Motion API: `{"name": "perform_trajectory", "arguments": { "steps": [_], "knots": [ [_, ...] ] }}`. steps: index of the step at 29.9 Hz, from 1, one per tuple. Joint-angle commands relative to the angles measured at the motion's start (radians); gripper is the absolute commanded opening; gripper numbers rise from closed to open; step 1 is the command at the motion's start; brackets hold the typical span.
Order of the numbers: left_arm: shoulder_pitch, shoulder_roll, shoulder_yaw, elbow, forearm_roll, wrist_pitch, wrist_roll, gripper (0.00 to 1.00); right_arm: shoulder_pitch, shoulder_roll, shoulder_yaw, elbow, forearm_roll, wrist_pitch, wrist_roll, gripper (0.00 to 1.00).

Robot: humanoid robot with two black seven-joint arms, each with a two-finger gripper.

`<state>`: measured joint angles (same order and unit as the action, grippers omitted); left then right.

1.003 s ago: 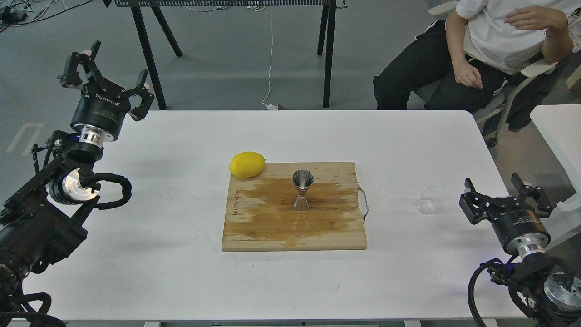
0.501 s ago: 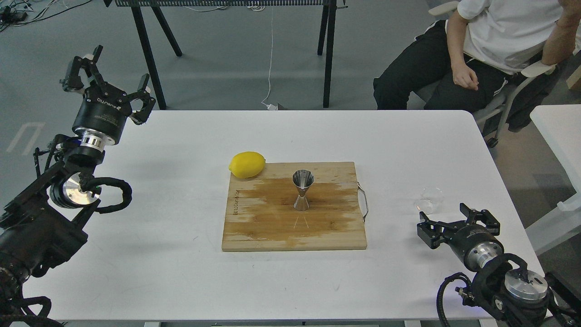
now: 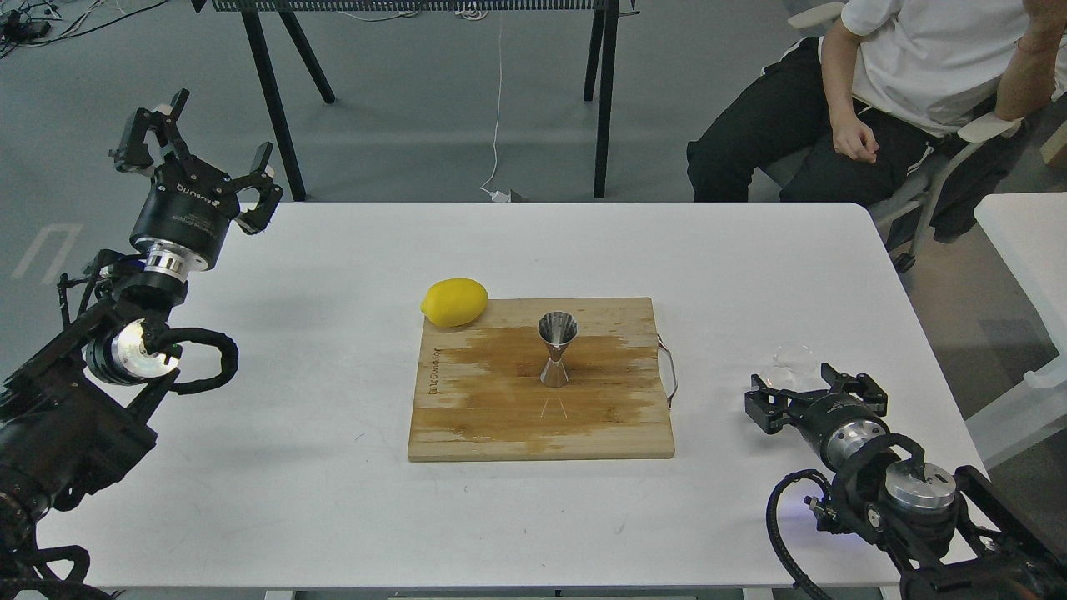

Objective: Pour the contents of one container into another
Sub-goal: 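Move the right gripper to the small clear glass cup and grasp it, then lift the clear cup with the right gripper and bring it above the jigger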

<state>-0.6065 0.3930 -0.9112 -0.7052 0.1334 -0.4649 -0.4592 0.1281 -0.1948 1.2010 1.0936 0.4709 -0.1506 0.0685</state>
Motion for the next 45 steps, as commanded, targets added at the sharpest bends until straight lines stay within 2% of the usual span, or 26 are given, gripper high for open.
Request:
{"name": "perform_trajectory", "arguments": {
  "steps": [1,8,12,14,20,26,33,41,45],
  "knots": [
    [-0.009,0.003,0.0,0.001,0.0,0.002,0.001,1.0,0.024,0.006,0.005,-0.024,0.0,-0.004,-0.001,0.93],
    [-0.015,0.0,0.0,0.001,0.0,0.006,0.008,1.0,0.042,0.015,0.0,-0.072,0.0,0.003,-0.004,0.92],
    [-0.015,0.001,0.0,0.003,0.0,0.006,0.008,1.0,0.042,0.015,0.002,-0.093,0.0,0.008,-0.004,0.8],
    [-0.015,0.003,0.0,0.003,0.0,0.006,0.008,1.0,0.042,0.015,0.002,-0.095,0.0,0.008,-0.007,0.7],
    [-0.016,0.001,0.0,0.003,0.002,0.008,0.008,1.0,0.042,0.029,0.002,-0.103,0.0,0.049,-0.021,0.62],
    [-0.016,0.001,0.0,0.001,0.002,0.008,0.008,1.0,0.042,0.029,0.002,-0.103,0.002,0.068,-0.032,0.43],
    [-0.018,0.017,-0.002,0.003,0.002,0.008,0.008,1.0,0.033,0.029,0.002,-0.044,0.008,0.066,-0.048,0.4],
    [-0.016,0.026,-0.002,0.001,0.0,0.008,0.007,1.0,0.011,-0.014,-0.009,0.224,-0.005,0.048,-0.049,0.38],
    [-0.016,0.033,-0.002,0.001,0.0,0.006,0.007,1.0,0.071,-0.026,-0.034,0.29,-0.02,-0.024,-0.049,0.37]
  ]
}}
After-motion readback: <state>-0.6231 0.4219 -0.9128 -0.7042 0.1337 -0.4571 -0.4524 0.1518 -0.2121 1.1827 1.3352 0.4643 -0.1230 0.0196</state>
